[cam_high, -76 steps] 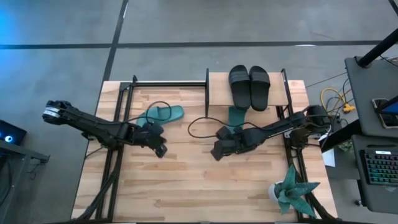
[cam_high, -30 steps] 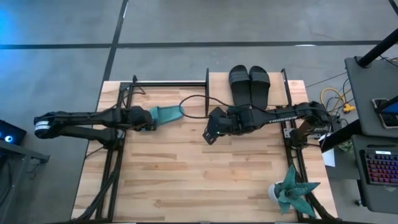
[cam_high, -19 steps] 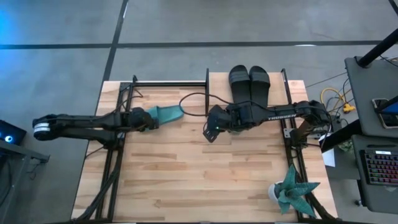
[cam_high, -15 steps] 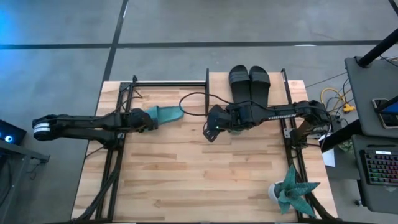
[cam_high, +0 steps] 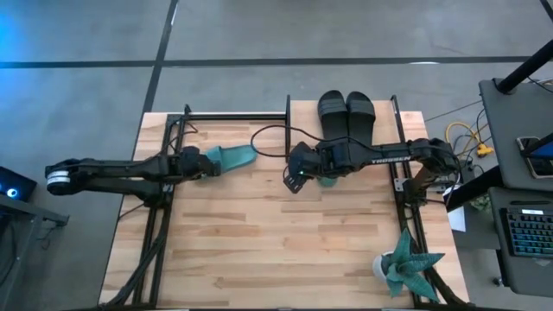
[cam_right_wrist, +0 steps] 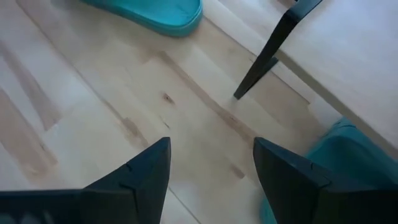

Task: Pick and place slides into the shelf
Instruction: Put the green slipper under the shelf

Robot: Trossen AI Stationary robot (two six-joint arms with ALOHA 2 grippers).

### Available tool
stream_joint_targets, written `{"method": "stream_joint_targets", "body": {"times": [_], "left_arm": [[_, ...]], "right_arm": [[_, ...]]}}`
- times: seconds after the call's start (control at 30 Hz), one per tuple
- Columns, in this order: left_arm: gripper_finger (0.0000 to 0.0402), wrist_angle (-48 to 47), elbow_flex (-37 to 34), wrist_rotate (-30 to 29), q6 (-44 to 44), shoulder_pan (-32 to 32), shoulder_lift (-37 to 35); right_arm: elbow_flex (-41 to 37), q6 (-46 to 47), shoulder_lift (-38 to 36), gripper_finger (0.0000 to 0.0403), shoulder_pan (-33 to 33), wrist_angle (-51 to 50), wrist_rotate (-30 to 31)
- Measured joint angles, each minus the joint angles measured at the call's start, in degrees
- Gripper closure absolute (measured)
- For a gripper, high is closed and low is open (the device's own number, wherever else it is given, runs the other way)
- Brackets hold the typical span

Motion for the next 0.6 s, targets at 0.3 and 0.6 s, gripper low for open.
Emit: {"method": "stream_joint_targets", "body": {"times": [0.3, 0.6], "left_arm": [[0.0252, 23.93, -3.34, 1.54, 10.83, 0.13, 5.54], [0.0393, 37.69, -3.22, 9.02, 22.19, 0.3, 13.16]], "right_arm": [[-0.02, -1.78, 0.0, 0.0184, -0.78, 0.01, -1.33], [-0.02, -1.89, 0.0, 0.0184, -0.76, -0.04, -1.34]]}}
